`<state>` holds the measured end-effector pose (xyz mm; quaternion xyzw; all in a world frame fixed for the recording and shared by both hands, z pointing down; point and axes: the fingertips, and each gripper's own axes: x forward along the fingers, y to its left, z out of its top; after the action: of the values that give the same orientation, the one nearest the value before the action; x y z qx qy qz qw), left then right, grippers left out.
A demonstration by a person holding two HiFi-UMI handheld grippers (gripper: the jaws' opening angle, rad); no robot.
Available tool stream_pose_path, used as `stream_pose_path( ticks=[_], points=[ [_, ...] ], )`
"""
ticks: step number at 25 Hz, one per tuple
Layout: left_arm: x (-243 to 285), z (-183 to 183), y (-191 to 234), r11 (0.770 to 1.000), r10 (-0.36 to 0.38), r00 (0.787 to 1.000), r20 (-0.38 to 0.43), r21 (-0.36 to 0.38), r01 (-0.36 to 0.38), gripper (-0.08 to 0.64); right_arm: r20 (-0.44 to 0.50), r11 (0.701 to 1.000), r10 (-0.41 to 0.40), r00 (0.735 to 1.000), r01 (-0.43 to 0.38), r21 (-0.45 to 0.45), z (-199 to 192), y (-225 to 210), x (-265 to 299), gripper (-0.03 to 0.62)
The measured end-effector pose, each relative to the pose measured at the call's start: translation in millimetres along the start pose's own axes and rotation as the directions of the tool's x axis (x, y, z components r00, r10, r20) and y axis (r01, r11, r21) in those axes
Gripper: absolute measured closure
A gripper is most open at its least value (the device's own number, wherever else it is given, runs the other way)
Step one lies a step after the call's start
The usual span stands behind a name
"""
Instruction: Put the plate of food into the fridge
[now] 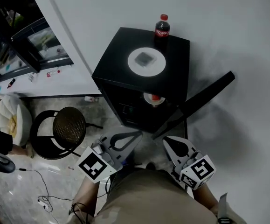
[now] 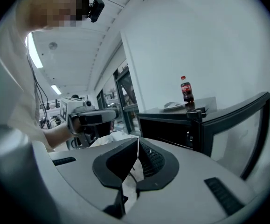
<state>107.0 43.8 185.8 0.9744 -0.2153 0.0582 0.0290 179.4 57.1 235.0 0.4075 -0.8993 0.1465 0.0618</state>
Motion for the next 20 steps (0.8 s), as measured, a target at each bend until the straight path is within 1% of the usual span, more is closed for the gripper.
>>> stream_pose_path(
  ticks=[2, 4, 9, 15, 20],
  points=[
    [-5, -1, 15, 0.999, -0.023, 1.000, 0.015, -0.021, 0.024, 0.549, -0.012, 1.000, -0.012, 1.000, 0.011, -0.023, 5, 4, 15, 0.571],
    [-9, -2, 29, 0.999, -0.048, 0.999, 0.020, -0.026, 0.048, 0.549, -0.029, 0.999, -0.033, 0.999, 0.032, -0.041, 9, 5, 27, 0.571],
    [-18, -1, 60, 0.991, -0.131, 0.991, 0.020, 0.009, 0.131, 0.549, -0.051, 0.994, -0.099, 0.994, 0.097, -0.044, 16, 12, 53, 0.571],
    [-23, -1, 85, 0.972, -0.232, 0.972, 0.028, 0.032, 0.231, 0.549, -0.050, 0.984, -0.174, 0.983, 0.171, -0.056, 22, 21, 78, 0.571],
    [-18, -4, 99, 0.952, -0.300, 0.954, 0.004, 0.061, 0.300, 0.549, -0.063, 0.975, -0.220, 0.973, 0.217, -0.054, 21, 23, 88, 0.571]
  ],
)
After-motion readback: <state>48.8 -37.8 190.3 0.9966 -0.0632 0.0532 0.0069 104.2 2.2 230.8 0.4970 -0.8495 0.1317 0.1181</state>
